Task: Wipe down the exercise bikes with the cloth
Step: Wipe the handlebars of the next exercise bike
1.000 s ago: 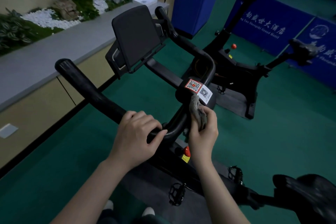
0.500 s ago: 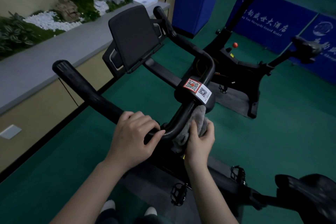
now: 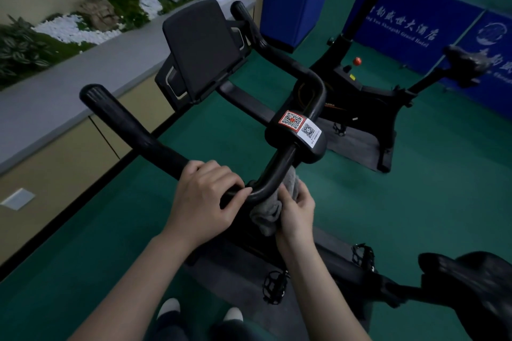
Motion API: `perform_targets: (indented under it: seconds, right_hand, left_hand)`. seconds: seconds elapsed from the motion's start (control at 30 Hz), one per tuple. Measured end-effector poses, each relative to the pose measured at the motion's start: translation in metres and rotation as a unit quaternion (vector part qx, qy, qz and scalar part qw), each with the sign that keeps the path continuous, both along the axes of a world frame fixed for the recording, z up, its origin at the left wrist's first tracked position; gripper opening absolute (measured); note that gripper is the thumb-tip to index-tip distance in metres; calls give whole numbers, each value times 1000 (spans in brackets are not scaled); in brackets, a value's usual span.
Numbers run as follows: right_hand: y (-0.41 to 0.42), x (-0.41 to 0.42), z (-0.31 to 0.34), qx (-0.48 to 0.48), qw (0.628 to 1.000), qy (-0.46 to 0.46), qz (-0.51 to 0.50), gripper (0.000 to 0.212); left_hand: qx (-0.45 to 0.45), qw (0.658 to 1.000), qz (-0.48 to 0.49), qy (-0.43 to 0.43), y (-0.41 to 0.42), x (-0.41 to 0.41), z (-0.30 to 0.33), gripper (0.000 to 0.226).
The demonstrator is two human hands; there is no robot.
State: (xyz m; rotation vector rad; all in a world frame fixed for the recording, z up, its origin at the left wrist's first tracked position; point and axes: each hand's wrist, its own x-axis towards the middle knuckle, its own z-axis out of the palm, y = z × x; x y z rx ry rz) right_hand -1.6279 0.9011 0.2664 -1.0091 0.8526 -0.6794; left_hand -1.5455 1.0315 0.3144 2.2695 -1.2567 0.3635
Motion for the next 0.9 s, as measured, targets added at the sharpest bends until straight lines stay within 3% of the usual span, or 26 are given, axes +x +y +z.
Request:
perform_targets:
  seconds: [0.2,0.3,0.37,0.47,0.6,0.67,0.73,0.83,0.9]
  right_hand:
    - [29,-27,3,65,994,-31,80,18]
    - [26,-37,4,31,995,-21,93,20]
    - [18,-42,7,-16,998,1,56,25]
    - [-1,-43,21,-133,991,14,-3,13]
    - [-37,-18,44,-346,936,62,21,13]
    - [-54,1,66,-487,867,85,61,19]
    - [-72,21,88,-619,759,117,168,22]
    - [-90,52,100,-692,580,208,376,19]
    - [-92,64,101,-705,487,263,442,26]
  left_hand:
    - [2,1000,-1,-7,0,1,-1,28]
    - [1,1000,-4,-6,0,1,-1,28]
    - [-3,1000,-5,-6,0,1,-2,28]
    - [-10,1000,-6,-5,0,1,-3,28]
    - [-13,1000,-8,-7,-1,2,-5,26]
    - [-15,1000,-8,-5,0,2,-5,26]
    - [-19,1000,-8,-1,0,2,-4,25]
    - [-26,1000,-7,7,1,2,-4,25]
    - [-29,999,-6,12,0,2,-3,25]
